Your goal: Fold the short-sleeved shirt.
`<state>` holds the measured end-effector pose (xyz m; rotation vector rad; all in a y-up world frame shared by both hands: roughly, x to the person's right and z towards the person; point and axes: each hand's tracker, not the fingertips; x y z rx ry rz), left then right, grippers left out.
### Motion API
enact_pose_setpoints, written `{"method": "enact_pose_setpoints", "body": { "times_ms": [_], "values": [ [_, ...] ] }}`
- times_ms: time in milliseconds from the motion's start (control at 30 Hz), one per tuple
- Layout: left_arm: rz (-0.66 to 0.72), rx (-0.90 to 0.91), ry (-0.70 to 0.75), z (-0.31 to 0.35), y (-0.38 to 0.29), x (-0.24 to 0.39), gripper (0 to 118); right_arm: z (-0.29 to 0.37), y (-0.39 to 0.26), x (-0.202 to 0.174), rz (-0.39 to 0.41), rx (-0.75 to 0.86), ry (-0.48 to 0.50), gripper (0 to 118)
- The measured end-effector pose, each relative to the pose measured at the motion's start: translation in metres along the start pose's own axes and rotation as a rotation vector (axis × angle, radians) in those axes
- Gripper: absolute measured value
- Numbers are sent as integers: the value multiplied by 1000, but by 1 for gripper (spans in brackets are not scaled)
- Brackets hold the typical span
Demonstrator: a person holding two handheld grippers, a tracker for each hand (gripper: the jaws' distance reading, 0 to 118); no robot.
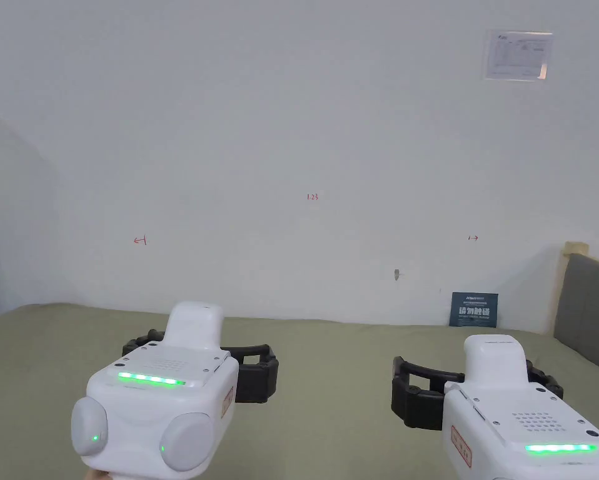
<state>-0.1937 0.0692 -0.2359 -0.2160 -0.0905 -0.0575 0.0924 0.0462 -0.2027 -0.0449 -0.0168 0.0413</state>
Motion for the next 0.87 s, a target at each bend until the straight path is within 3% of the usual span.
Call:
{"method": "enact_pose_setpoints", "body": {
  "times_ms": [467, 600, 700, 767, 833, 867],
  "values": [
    [-28, 2, 70, 3, 4, 5, 118, 3, 1, 1, -1, -7, 11, 118],
    [-40, -95, 77, -1, 10, 7, 118, 3, 0, 0, -5, -12, 16, 118],
    [-83, 48, 69, 5, 4, 10, 117, 3, -1, -1, -7, -17, 21, 118],
    [-128, 13, 124, 3, 3, 19, 117, 4, -2, -2, -5, -18, 23, 118],
    [-54, 1, 51, 3, 4, 11, 118, 4, -3, -2, 1, -22, 28, 118],
    [-52, 6, 83, 3, 5, 11, 118, 5, -2, -2, 3, -24, 30, 118]
  ]
}}
